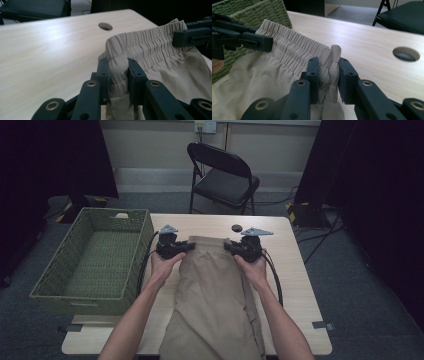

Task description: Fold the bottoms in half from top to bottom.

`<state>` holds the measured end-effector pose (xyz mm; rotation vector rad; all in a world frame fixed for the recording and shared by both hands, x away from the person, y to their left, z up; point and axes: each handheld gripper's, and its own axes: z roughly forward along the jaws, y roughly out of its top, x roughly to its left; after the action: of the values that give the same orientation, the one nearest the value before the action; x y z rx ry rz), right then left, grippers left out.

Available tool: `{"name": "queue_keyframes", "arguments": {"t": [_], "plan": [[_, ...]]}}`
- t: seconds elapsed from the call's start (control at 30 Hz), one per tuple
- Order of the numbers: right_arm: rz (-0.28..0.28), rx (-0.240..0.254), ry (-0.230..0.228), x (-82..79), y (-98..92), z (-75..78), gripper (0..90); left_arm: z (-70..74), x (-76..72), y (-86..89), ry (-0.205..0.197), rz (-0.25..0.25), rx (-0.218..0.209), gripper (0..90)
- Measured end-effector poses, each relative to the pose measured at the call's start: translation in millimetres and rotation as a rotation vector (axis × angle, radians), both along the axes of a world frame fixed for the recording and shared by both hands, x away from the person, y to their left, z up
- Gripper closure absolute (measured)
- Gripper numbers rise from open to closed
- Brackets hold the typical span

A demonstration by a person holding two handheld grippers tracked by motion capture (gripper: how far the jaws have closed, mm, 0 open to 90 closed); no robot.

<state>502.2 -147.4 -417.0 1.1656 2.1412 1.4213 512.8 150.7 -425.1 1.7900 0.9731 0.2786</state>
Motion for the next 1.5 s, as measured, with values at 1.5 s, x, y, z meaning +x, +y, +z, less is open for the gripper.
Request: {"name": "queue_keyframes", "arguments": {"t": [1.5], "plan": [[-0.030, 0.095, -0.204, 17.9, -5.1, 130.0, 73.3, 125.7, 15.0, -2.6, -0.240, 0.029, -0.095, 74.8]]}}
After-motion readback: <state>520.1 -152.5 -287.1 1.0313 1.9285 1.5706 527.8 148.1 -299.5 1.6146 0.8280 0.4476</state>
